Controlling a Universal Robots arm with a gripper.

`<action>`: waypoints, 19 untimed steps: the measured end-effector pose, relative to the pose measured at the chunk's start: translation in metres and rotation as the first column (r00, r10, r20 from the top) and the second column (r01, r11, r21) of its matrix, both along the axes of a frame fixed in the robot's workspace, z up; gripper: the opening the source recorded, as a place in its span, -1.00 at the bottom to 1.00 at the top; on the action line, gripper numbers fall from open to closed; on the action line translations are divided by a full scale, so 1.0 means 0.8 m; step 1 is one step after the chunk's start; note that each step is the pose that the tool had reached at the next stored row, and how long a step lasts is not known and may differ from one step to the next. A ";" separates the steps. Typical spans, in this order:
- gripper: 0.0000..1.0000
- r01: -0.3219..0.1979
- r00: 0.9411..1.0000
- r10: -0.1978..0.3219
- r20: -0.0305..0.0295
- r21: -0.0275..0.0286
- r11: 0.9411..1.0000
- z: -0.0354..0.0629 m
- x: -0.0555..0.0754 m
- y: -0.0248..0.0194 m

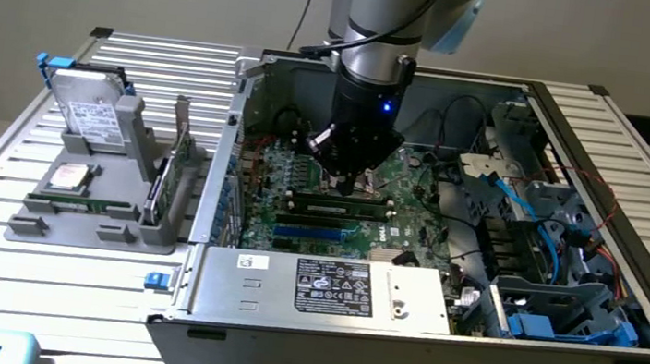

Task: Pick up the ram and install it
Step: 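Press down the ram until it locks into place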

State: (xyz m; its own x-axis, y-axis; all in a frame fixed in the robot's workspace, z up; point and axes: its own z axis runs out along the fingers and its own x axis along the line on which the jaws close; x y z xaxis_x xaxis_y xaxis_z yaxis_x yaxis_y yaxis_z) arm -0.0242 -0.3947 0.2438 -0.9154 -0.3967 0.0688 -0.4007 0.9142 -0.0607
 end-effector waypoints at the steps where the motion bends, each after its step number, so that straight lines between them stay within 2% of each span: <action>1: -0.79 0.011 1.000 -0.011 0.002 0.000 1.000 0.000 0.000 0.0000; 6: -0.79 0.059 0.998 -0.059 0.015 0.001 0.998 0.000 0.000 0.0000; 15: -0.79 0.127 0.992 -0.127 0.022 -0.005 0.992 0.000 0.000 0.0000; 19: -0.79 0.149 0.988 -0.149 0.028 -0.011 0.989 0.000 0.000 0.0001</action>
